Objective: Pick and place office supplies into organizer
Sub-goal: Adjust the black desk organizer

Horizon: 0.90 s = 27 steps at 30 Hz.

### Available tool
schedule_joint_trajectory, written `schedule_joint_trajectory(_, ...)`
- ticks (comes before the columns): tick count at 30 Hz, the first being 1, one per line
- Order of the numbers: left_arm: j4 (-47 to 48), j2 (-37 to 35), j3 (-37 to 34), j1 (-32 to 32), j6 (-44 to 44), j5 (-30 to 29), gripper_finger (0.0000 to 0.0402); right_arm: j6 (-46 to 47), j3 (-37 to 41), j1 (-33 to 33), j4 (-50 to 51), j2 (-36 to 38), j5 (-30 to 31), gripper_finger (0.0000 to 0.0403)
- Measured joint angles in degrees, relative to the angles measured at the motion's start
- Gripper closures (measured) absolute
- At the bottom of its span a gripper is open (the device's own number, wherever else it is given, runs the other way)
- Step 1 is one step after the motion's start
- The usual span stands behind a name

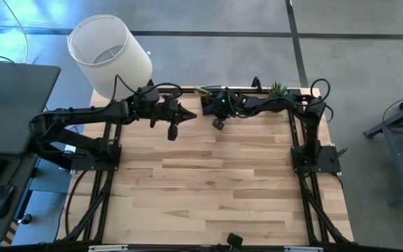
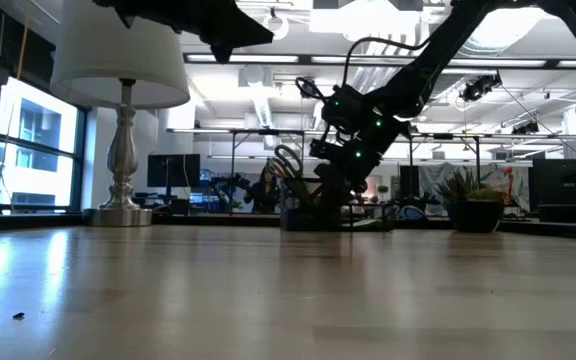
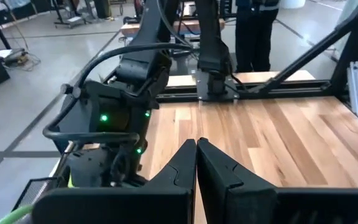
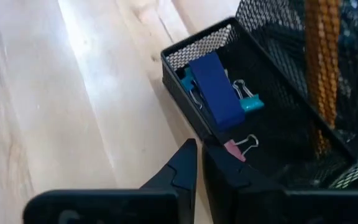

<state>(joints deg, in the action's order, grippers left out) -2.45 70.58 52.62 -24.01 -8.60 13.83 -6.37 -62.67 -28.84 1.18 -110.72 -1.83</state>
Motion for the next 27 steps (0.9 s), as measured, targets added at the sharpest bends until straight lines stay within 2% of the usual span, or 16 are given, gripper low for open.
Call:
schedule_joint_trajectory(9,-3.33,1.52,0.00,0.02,1.23,0.04,0.0401,-0.11,0.20,-0.15,-4.37,0.00,0.11,0.0402)
schedule_joint_trajectory(24,-4.21,1.52,0.00,0.02,1.75,0.68,0.0401,0.23,0.28,-2.01,-6.03,0.00,1.62,0.0402)
schedule_joint_trajectory(27,-4.20,1.52,0.00,0.02,1.75,0.74,0.0401,0.33,0.31,-2.52,-6.22,0.00,0.27,0.0402)
